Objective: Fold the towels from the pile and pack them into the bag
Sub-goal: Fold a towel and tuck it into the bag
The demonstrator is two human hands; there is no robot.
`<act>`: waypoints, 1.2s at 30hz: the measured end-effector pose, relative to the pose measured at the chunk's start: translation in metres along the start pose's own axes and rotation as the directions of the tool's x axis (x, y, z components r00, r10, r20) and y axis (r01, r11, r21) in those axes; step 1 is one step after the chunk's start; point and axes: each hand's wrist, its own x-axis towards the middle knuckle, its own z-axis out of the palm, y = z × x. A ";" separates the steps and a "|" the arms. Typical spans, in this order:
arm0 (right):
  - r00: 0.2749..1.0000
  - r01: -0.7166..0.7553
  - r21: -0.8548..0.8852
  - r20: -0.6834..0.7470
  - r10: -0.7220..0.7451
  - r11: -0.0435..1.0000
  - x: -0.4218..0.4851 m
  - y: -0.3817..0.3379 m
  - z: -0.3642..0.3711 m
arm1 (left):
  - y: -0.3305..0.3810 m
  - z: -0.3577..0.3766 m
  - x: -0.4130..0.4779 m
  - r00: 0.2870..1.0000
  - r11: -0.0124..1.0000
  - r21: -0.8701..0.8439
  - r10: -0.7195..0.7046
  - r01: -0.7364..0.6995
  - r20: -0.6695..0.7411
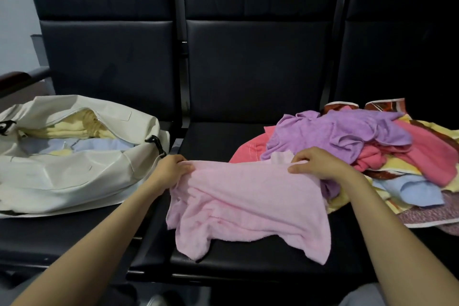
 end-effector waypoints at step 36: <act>0.980 0.026 -0.255 -0.186 -0.075 0.967 0.055 0.020 0.049 | -0.030 0.024 0.036 0.984 0.910 0.380 0.128 -0.165 0.121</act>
